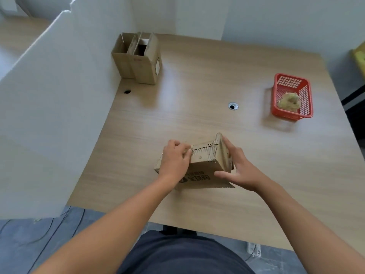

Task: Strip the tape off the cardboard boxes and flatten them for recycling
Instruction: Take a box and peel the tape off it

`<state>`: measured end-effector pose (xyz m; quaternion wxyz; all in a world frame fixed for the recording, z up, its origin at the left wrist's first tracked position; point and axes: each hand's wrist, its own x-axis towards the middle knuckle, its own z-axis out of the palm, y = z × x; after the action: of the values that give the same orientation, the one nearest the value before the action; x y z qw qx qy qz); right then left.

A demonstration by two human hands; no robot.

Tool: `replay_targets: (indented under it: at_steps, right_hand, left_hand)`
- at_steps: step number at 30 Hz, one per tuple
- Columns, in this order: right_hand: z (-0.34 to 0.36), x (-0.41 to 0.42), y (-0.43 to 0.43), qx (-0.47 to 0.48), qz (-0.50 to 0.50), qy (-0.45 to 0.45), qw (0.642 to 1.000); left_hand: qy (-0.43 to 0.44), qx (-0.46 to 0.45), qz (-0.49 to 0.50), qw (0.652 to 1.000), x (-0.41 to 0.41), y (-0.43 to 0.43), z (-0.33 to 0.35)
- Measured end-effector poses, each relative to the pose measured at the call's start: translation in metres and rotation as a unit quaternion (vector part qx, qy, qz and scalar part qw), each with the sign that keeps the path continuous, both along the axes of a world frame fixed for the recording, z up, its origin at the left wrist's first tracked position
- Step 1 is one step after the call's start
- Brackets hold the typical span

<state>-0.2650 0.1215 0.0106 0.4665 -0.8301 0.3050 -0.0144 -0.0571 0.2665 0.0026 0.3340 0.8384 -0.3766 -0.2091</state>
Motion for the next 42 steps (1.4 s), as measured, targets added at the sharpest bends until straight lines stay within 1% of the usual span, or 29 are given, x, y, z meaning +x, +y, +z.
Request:
replay_targets:
  at_steps: [2,4,6,8,9,11,13,15,17,19,22,24,27,30,33,36,39,42]
  right_hand:
    - [-0.001,-0.006,0.007,0.007,-0.024,0.018,1.0]
    - [-0.004,-0.013,0.017,-0.004,-0.058,0.023,0.998]
    - [-0.009,-0.021,0.025,0.014,-0.072,0.035,0.997]
    - [-0.013,-0.028,0.03,0.029,-0.086,0.07,0.993]
    - [-0.017,-0.031,0.031,0.021,-0.097,0.099,0.99]
    - [-0.029,-0.037,0.034,-0.011,-0.108,0.151,0.983]
    - [-0.041,-0.041,0.037,-0.035,-0.101,0.182,0.977]
    - [-0.051,-0.046,0.044,-0.04,-0.088,0.209,0.973]
    - [-0.059,-0.051,0.049,-0.051,-0.072,0.22,0.972]
    - [-0.064,-0.055,0.05,-0.099,-0.062,0.216,0.969]
    - [-0.064,-0.055,0.044,-0.184,-0.02,0.215,0.959]
    - [-0.063,-0.055,0.038,-0.198,0.012,0.204,0.959]
    - [-0.062,-0.056,0.031,-0.216,0.047,0.215,0.951]
    - [-0.062,-0.055,0.027,-0.246,0.062,0.207,0.945]
    - [-0.064,-0.052,0.022,-0.27,0.085,0.181,0.942]
    - [-0.073,-0.052,0.021,-0.276,0.117,0.168,0.939]
    - [-0.08,-0.053,0.02,-0.283,0.154,0.162,0.933]
    - [-0.08,-0.052,0.019,-0.297,0.162,0.162,0.927]
  left_hand:
    - [0.0,-0.009,-0.007,1.0,-0.012,0.0,-0.01]
    - [-0.039,-0.034,-0.035,0.998,-0.02,-0.005,-0.016]
    - [-0.07,-0.041,-0.072,0.994,-0.027,-0.009,-0.017]
    - [-0.082,-0.038,-0.099,0.991,-0.034,-0.01,-0.021]
    - [-0.07,-0.028,-0.109,0.991,-0.037,-0.01,-0.024]
    - [-0.029,0.01,-0.117,0.993,-0.042,-0.009,-0.031]
    - [-0.021,0.044,-0.147,0.988,-0.046,-0.008,-0.037]
    - [-0.034,0.026,-0.178,0.983,-0.055,-0.003,-0.044]
    - [-0.038,0.017,-0.172,0.984,-0.065,0.007,-0.051]
    - [-0.059,0.027,-0.161,0.985,-0.068,0.015,-0.057]
    - [-0.123,0.03,-0.171,0.977,-0.07,0.013,-0.061]
    - [-0.126,0.027,-0.134,0.983,-0.077,0.011,-0.055]
    - [-0.153,0.029,-0.071,0.985,-0.092,0.017,-0.047]
    - [-0.144,0.059,0.005,0.988,-0.104,0.023,-0.041]
    - [-0.172,0.072,0.034,0.982,-0.116,0.023,-0.047]
    - [-0.142,0.076,0.121,0.979,-0.122,0.023,-0.054]
    - [-0.167,0.084,0.138,0.973,-0.129,0.029,-0.059]
    - [-0.148,0.085,0.159,0.972,-0.135,0.031,-0.056]
